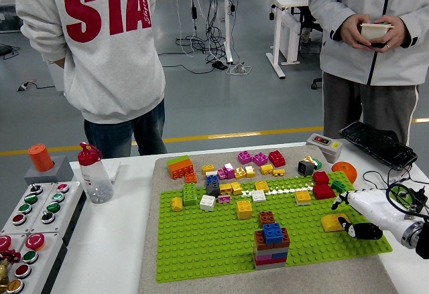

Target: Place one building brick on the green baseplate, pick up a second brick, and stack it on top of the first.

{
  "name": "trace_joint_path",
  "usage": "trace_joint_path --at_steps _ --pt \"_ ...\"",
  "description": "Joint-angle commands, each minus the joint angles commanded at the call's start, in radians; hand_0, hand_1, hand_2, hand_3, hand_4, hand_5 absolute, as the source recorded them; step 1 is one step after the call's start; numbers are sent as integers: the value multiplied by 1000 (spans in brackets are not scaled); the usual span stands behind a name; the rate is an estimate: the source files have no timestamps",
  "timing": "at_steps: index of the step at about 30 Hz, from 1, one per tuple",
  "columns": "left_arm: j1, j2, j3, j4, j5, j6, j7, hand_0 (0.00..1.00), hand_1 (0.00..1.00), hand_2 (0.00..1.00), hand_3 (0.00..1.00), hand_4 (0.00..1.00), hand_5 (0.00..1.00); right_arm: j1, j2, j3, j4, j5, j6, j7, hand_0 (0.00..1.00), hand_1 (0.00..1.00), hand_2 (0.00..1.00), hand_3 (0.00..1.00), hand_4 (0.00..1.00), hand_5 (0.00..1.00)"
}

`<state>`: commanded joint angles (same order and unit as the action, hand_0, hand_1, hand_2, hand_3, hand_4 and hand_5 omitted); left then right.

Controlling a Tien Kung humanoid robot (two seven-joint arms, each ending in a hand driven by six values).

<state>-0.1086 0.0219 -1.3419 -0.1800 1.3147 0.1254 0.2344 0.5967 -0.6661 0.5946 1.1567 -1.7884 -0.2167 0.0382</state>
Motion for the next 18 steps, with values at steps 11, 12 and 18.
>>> trace_joint_path --at_steps 11,12,18 --pt "4 -2 -4 0 9 1 2 664 684 698 576 295 998 1 7 17 33 54 49 -65 799 782 840 878 732 358" --pt "5 -2 -4 0 9 1 2 664 684 698 576 295 998 2 8 16 34 59 53 -69 799 782 840 878 732 358" --pt "11 -7 -10 0 20 2 6 664 684 698 577 292 998 26 19 -7 28 72 85 -79 791 769 791 824 741 373"
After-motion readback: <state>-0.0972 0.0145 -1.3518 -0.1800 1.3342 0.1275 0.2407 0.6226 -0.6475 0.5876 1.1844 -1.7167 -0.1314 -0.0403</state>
